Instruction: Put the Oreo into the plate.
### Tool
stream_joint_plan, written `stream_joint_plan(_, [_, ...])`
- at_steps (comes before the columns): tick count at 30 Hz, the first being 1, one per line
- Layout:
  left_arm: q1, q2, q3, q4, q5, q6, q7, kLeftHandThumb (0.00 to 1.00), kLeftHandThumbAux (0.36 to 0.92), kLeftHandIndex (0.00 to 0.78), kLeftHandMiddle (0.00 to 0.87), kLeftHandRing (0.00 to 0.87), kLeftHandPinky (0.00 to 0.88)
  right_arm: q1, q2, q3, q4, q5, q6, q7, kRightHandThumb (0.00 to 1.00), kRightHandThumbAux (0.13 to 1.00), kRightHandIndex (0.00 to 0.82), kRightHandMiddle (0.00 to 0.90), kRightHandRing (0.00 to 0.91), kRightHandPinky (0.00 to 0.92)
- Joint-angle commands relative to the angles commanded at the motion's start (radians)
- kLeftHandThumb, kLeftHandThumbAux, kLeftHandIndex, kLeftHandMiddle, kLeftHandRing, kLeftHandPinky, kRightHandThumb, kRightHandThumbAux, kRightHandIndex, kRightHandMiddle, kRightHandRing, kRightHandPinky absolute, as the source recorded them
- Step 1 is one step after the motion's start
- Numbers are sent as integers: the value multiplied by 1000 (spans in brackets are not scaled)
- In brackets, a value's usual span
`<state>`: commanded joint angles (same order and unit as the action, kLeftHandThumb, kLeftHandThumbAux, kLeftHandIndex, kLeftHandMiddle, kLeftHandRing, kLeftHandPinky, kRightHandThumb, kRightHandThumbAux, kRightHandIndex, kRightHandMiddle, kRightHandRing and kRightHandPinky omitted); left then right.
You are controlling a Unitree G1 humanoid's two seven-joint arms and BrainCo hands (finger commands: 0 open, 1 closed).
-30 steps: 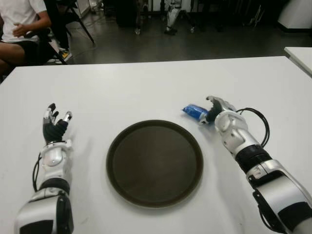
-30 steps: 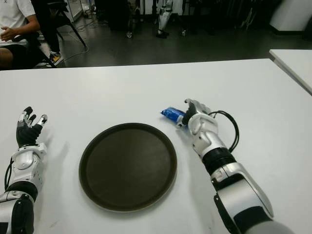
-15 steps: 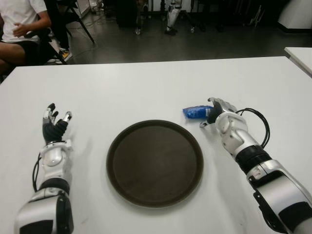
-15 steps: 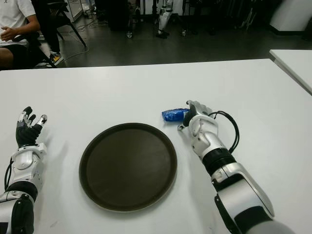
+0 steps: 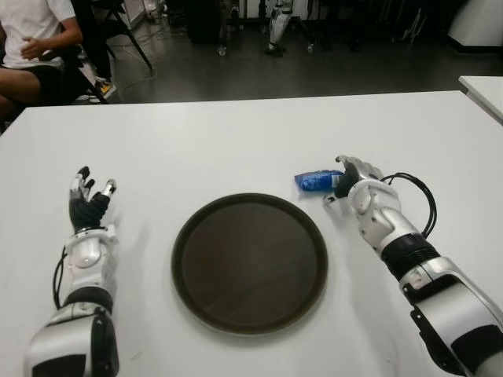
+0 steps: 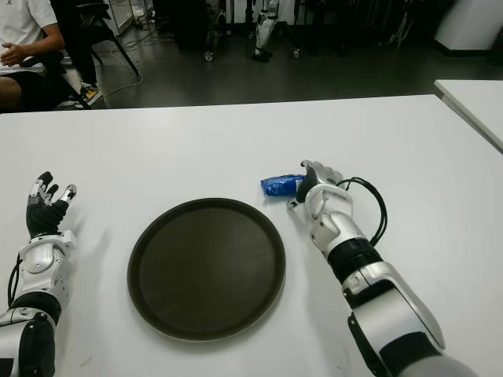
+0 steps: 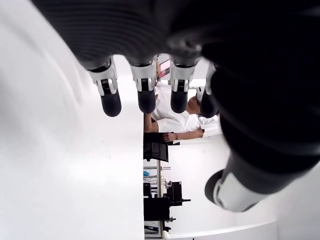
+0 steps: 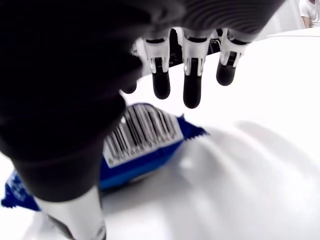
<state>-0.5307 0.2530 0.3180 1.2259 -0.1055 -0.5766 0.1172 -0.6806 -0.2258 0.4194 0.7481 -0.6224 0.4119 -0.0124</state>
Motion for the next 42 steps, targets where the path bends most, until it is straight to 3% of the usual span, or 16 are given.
stream_joint_plan(7, [2,0,-8,-5,7,1,13,0,722,0,0,0,0,-1,7,-7,-5,12,-1,-1,0,864,136,157,170,95])
stream_joint_plan(17, [0,-2,-3,-2,-7,8,6,0,733,1,0,0,0,29,15,-29,-65,26,-35,-44,0,861,151,165,168,76])
stream_joint_plan(22, [1,-2,0,-2,-12,6,-4,0,752,0,0,0,0,41,14,-39,-85,27,-56,-61,0,872,154,167,177,122])
stream_joint_plan(33, [2,-1,-6,-2,-2,3,2,0,745,0,0,0,0,-9,9,-29,-25,24,-116,-31,0,875,142,163,179,159])
stream_joint_plan(42, [2,-3,-10,-3,0,-1,8,0,758,0,0,0,0,-52,7,-22,63,22,-166,0,0,850,142,155,162,91])
